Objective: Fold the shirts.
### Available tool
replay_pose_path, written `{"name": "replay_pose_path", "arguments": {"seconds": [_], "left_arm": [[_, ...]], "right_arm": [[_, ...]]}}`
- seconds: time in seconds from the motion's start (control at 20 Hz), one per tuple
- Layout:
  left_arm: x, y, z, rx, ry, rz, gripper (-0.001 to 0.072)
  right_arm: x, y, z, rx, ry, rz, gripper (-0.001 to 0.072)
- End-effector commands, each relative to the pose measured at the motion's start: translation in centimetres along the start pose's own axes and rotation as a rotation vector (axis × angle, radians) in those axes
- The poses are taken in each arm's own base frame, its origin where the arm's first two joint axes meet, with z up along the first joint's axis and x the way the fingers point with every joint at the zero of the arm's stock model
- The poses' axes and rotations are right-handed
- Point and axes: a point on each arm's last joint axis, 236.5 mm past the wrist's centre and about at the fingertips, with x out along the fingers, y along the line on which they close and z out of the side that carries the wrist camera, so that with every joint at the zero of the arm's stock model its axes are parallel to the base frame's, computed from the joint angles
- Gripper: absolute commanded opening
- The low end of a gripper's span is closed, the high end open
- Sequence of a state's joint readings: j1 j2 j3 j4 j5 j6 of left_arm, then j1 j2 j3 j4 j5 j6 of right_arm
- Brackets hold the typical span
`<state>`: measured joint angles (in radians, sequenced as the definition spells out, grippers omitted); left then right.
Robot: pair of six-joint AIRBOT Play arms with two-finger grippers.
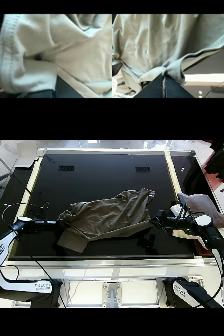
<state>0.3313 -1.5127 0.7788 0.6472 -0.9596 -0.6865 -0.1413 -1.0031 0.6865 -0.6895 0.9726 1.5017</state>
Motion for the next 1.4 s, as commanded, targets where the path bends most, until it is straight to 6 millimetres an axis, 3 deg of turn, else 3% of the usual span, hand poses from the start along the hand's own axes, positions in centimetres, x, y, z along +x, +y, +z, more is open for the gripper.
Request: {"name": "replay_pose_path", "arguments": {"seconds": [0.0,0.1,0.2,0.35,0.45,0.55,0.75,0.8,0.9,1.0,1.1,1.2,1.35], "left_arm": [[0.4,-2.9,0.9,-0.03,-0.027,-0.094,0.0014],[-0.6,-5.3,1.2,-0.029,-0.035,-0.167,0.0013],[-3.1,-7.6,2.4,0.037,-0.091,-0.181,0.0012],[-10.7,-12.5,4.9,0.1,-0.285,-0.159,0.0012],[-17.1,-16.7,5.3,0.169,-0.459,-0.132,0.0011],[-23.9,-22.0,4.4,0.281,-0.652,-0.102,0.001],[-38.0,-32.3,0.9,0.578,-1.051,0.1,0.0007],[-41.2,-33.8,0.3,0.62,-1.12,0.182,0.0007],[-45.7,-35.0,-0.1,0.649,-1.185,0.326,0.0007],[-46.9,-33.6,1.3,0.613,-1.139,0.416,0.0007],[-43.3,-30.4,4.1,0.53,-0.94,0.382,0.0008],[-38.2,-26.8,6.3,0.441,-0.717,0.296,0.0008],[-31.5,-20.2,11.4,0.322,-0.503,0.241,0.0009]], "right_arm": [[0.0,0.1,-0.1,-0.037,0.004,0.001,0.0016],[-0.2,0.4,0.0,-0.063,-0.002,0.008,0.0015],[-1.4,1.7,0.6,-0.132,-0.043,0.022,0.0014],[-5.9,5.2,1.6,-0.295,-0.163,0.022,0.0013],[-10.5,9.0,1.3,-0.421,-0.263,0.044,0.0013],[-16.7,13.4,0.6,-0.551,-0.422,0.068,0.0012],[-30.7,21.8,-3.9,-0.792,-0.77,0.124,0.0009],[-33.4,23.1,-5.0,-0.842,-0.835,0.116,0.0008],[-37.4,24.9,-5.8,-0.903,-0.935,0.086,0.0009],[-39.8,25.4,-4.2,-0.929,-1.012,0.005,0.0009],[-39.0,25.3,-0.9,-0.916,-0.996,-0.057,0.0009],[-34.7,24.3,3.5,-0.879,-0.873,-0.09,0.0009],[-24.5,19.8,11.6,-0.77,-0.611,-0.176,0.0009]]}}
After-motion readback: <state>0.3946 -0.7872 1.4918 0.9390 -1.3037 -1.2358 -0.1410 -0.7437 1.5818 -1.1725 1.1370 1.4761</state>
